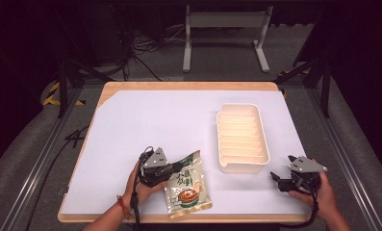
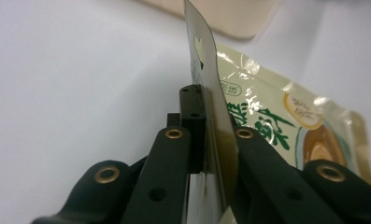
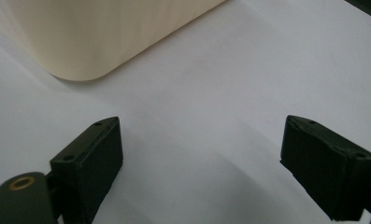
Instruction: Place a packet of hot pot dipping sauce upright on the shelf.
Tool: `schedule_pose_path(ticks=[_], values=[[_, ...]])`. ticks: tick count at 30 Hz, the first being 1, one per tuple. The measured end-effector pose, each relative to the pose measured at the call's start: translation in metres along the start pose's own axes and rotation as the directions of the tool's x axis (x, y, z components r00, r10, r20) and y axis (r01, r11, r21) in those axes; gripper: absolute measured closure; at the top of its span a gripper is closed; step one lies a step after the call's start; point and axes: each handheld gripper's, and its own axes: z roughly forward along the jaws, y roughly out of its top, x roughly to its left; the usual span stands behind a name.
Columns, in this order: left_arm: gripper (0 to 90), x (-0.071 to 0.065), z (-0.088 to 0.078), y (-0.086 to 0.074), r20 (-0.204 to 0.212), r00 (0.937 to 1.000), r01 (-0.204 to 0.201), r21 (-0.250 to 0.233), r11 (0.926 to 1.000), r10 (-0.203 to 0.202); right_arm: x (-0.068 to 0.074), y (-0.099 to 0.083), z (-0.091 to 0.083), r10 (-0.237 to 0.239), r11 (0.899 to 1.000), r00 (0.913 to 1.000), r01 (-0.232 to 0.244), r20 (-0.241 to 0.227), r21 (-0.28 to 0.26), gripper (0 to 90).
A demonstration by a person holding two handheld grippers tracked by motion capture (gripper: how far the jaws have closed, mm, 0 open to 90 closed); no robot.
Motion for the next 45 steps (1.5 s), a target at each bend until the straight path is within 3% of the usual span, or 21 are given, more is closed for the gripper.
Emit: schedule_pose_path(ticks=[1, 2, 4, 7, 10, 12, 15, 17, 24, 29, 30, 33, 37, 45], values=[[89.6, 0.0, -0.003, 0.002, 0.012, 0.9999, -0.005, -0.016, 0.9999, 0.005, 0.0, 0.0, -0.001, 0.003, 1.0, 1.0, -0.003, -0.002, -0.011, 16.2], [89.6, -0.001, -0.009, 0.005, 0.036, 0.9991, -0.02, -0.073, 0.9971, 0.022, 0.0, 0.0, -0.002, 0.005, 1.0, 0.9999, -0.005, -0.009, -0.024, 16.6], [89.6, -0.003, -0.015, 0.012, 0.042, 0.9983, -0.036, -0.111, 0.9931, 0.041, -0.001, 0.0, -0.006, 0.022, 0.998, 0.9994, -0.024, -0.025, -0.062, 17.5], [89.7, -0.009, -0.018, 0.029, 0.06, 0.9941, -0.079, -0.176, 0.9813, 0.091, -0.002, 0.0, -0.01, 0.044, 0.994, 0.9985, -0.047, -0.031, -0.102, 17.6], [89.7, -0.014, -0.018, 0.046, 0.079, 0.9866, -0.121, -0.231, 0.9654, 0.143, -0.002, 0.0, -0.012, 0.042, 0.994, 0.9986, -0.045, -0.031, -0.104, 17.6], [89.7, -0.019, -0.016, 0.055, 0.07, 0.982, -0.154, -0.24, 0.9585, 0.175, -0.002, 0.0, -0.012, 0.039, 0.994, 0.9988, -0.042, -0.028, -0.102, 17.6], [89.7, -0.019, -0.013, 0.065, 0.064, 0.9786, -0.173, -0.26, 0.9501, 0.196, -0.003, -0.001, -0.011, 0.049, 0.994, 0.9987, -0.05, -0.016, -0.097, 17.8], [89.7, -0.016, -0.011, 0.071, 0.073, 0.9806, -0.154, -0.285, 0.9461, 0.182, -0.003, -0.002, -0.012, 0.052, 0.993, 0.9986, -0.053, -0.011, -0.101, 17.7], [89.7, -0.012, -0.008, 0.092, 0.065, 0.9757, -0.178, -0.323, 0.9295, 0.209, -0.005, -0.002, -0.012, 0.061, 0.993, 0.9981, -0.062, -0.005, -0.103, 16.9], [89.7, -0.006, -0.011, 0.099, 0.059, 0.9784, -0.165, -0.35, 0.9219, 0.198, -0.004, -0.003, -0.012, 0.058, 0.993, 0.9983, -0.058, -0.002, -0.099, 16.9], [89.7, -0.004, -0.012, 0.103, 0.055, 0.9782, -0.167, -0.367, 0.915, 0.2, -0.005, -0.003, -0.011, 0.061, 0.994, 0.9982, -0.06, -0.001, -0.096, 16.9], [89.7, -0.004, -0.01, 0.114, 0.045, 0.9742, -0.189, -0.373, 0.9082, 0.221, -0.005, -0.003, -0.011, 0.059, 0.994, 0.9982, -0.06, -0.005, -0.094, 16.9], [89.7, -0.004, -0.003, 0.126, 0.067, 0.9683, -0.196, -0.393, 0.8984, 0.241, -0.003, -0.002, -0.01, 0.053, 0.995, 0.9986, -0.054, -0.006, -0.09, 16.7], [89.6, -0.003, 0.023, 0.138, 0.109, 0.9637, -0.181, -0.405, 0.8963, 0.244, -0.004, -0.003, -0.009, 0.052, 0.995, 0.9986, -0.053, -0.009, -0.08, 16.4]])
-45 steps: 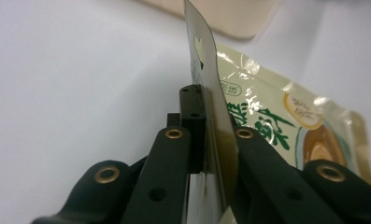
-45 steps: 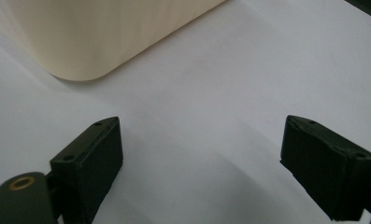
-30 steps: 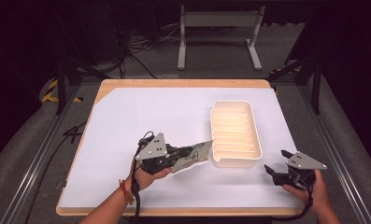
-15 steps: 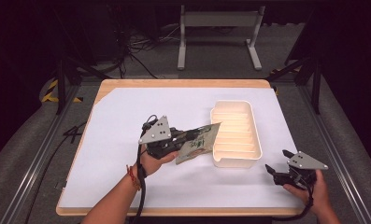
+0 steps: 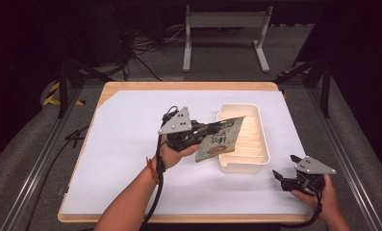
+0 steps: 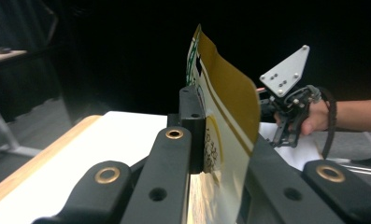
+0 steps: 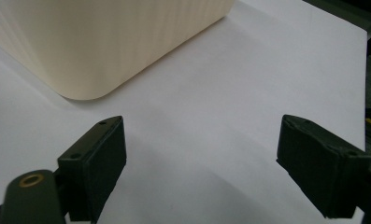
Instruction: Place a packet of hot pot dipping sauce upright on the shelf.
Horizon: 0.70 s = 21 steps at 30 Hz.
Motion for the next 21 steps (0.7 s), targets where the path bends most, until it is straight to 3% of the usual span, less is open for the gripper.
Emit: schedule_pose_path(ticks=[7, 14, 21], values=[[89.6, 0.006, 0.023, 0.001, 0.033, 0.9993, -0.015, 0.005, 0.9999, 0.015, 0.001, 0.0, 0.0, -0.005, 1.0, 0.9999, 0.005, 0.01, 0.007, 16.1], [89.6, 0.011, 0.053, 0.001, 0.113, 0.9932, -0.033, 0.03, 0.999, 0.03, -0.003, -0.001, -0.003, 0.011, 1.0, 0.9991, -0.01, 0.041, -0.011, 16.2], [89.6, 0.01, 0.079, 0.004, 0.139, 0.9901, -0.025, 0.017, 0.9995, 0.023, -0.003, -0.002, -0.003, 0.016, 1.0, 0.9991, -0.016, 0.038, -0.012, 16.2]])
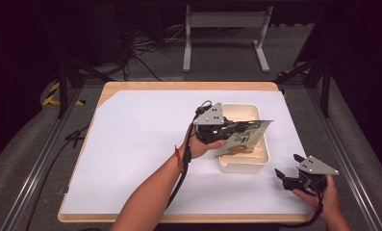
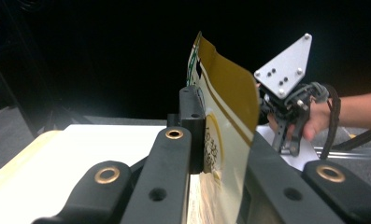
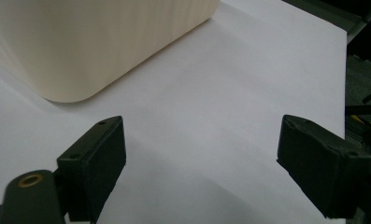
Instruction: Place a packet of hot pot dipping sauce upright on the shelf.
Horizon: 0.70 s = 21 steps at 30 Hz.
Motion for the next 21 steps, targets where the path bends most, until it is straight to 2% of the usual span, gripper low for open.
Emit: schedule_pose_path(ticks=[2, 4, 6, 10, 14, 19, 21], values=[[89.6, 0.0, 0.004, 0.001, 0.005, 1.0, -0.005, 0.002, 1.0, 0.005, 0.0, 0.0, 0.0, -0.001, 1.0, 1.0, 0.001, -0.002, 0.001, 16.2], [89.6, 0.001, 0.014, 0.002, 0.016, 0.9999, 0.004, -0.014, 0.9999, -0.004, 0.0, 0.0, 0.001, -0.005, 1.0, 1.0, 0.005, -0.002, 0.01, 16.2], [89.6, 0.001, 0.017, 0.001, 0.015, 0.9998, 0.01, -0.022, 0.9997, -0.01, 0.0, 0.0, 0.0, -0.005, 1.0, 1.0, 0.005, -0.003, 0.008, 16.2], [89.4, 0.001, 0.026, -0.006, 0.024, 0.999, 0.04, -0.039, 0.9985, -0.039, 0.0, -0.001, 0.001, -0.004, 1.0, 1.0, 0.004, -0.007, 0.01, 16.2], [88.7, -0.001, 0.027, -0.012, 0.023, 0.9984, 0.052, -0.031, 0.9982, -0.051, 0.0, -0.001, 0.001, -0.009, 1.0, 0.9999, 0.009, -0.009, 0.013, 16.1], [88.4, -0.003, 0.026, -0.025, -0.003, 0.9987, 0.051, 0.021, 0.9985, -0.051, 0.002, 0.0, 0.001, -0.014, 1.0, 0.9999, 0.014, -0.006, 0.013, 16.1], [88.4, -0.003, 0.023, -0.028, -0.01, 0.9979, 0.064, 0.013, 0.9979, -0.064, 0.002, 0.001, 0.002, -0.018, 1.0, 0.9998, 0.018, -0.004, 0.013, 15.5]])
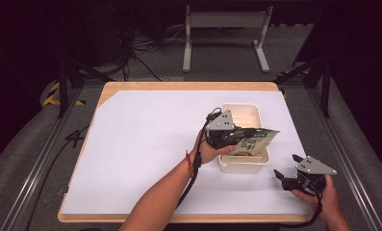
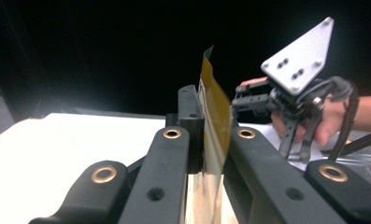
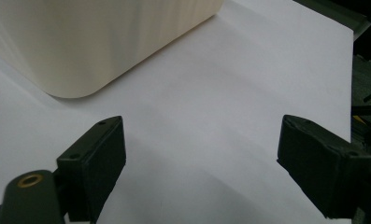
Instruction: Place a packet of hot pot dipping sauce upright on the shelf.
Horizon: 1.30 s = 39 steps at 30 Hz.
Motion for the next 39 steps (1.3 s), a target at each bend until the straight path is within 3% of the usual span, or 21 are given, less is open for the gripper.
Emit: schedule_pose_path(ticks=[13, 21, 31, 34, 39], values=[[85.1, -0.001, -0.009, -0.001, -0.039, 0.9992, 0.007, 0.018, 0.9998, -0.006, 0.001, 0.001, -0.002, -0.012, 1.0, 0.9999, 0.011, -0.01, -0.026, 15.5], [76.7, -0.003, -0.014, 0.002, -0.073, 0.9973, -0.005, 0.029, 0.9996, 0.007, 0.002, 0.002, -0.002, -0.022, 0.999, 0.9996, 0.021, -0.018, -0.035, 15.5], [76.1, -0.006, -0.024, 0.003, -0.094, 0.9951, -0.027, 0.061, 0.9978, 0.033, 0.004, 0.003, -0.002, -0.027, 0.999, 0.9995, 0.026, -0.018, -0.031, 15.5], [66.6, -0.006, -0.027, 0.002, -0.099, 0.9947, -0.021, 0.078, 0.9967, 0.029, 0.004, 0.003, -0.002, -0.034, 0.999, 0.9993, 0.033, -0.017, -0.033, 15.5], [60.2, -0.007, -0.027, 0.001, -0.112, 0.9922, -0.042, 0.118, 0.9921, 0.055, 0.004, 0.003, -0.002, -0.032, 0.999, 0.9994, 0.031, -0.016, -0.03, 15.5]])
